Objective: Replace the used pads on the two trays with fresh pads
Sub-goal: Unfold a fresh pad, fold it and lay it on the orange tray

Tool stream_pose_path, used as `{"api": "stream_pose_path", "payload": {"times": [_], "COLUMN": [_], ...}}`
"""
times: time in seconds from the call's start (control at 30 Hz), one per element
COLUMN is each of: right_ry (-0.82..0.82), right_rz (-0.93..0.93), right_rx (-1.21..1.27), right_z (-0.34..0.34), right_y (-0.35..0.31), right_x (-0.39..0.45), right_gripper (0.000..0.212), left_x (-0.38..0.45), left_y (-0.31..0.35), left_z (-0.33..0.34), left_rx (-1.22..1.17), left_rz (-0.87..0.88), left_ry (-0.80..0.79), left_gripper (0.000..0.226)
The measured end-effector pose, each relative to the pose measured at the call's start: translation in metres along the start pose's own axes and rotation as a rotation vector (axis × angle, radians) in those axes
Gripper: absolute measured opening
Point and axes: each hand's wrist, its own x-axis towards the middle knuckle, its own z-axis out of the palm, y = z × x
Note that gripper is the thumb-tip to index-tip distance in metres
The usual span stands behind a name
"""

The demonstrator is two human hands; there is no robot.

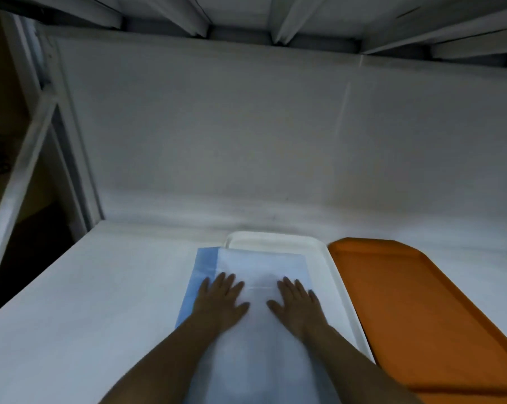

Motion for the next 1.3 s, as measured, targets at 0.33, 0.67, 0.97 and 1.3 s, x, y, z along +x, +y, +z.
{"api": "stream_pose_path", "payload": {"times": [0.33,0.67,0.97,1.3], "right_ry": [0.434,0.085,0.371,0.645], "right_rz": [0.293,0.413,0.139,0.083], "right_rx": [0.555,0.938,0.860,1.030], "right_z": [-0.009,-0.030,-0.029,-0.103], "right_y": [0.027,0.033,0.036,0.108], "right_x": [-0.019,-0.020,-0.049,-0.106], "right_gripper": [0.041,0.009,0.032,0.037], "left_x": [-0.026,-0.032,-0.050,-0.045], "left_y": [-0.028,-0.056,-0.036,0.065], "left_z": [-0.018,-0.036,-0.043,-0.092], "left_rx": [-0.725,-1.316,-1.004,-1.044], "left_rz": [-0.563,-0.608,-0.336,-0.128], "left_ry": [0.186,-0.028,0.259,0.277], "left_gripper": [0.070,0.041,0.013,0.018]}}
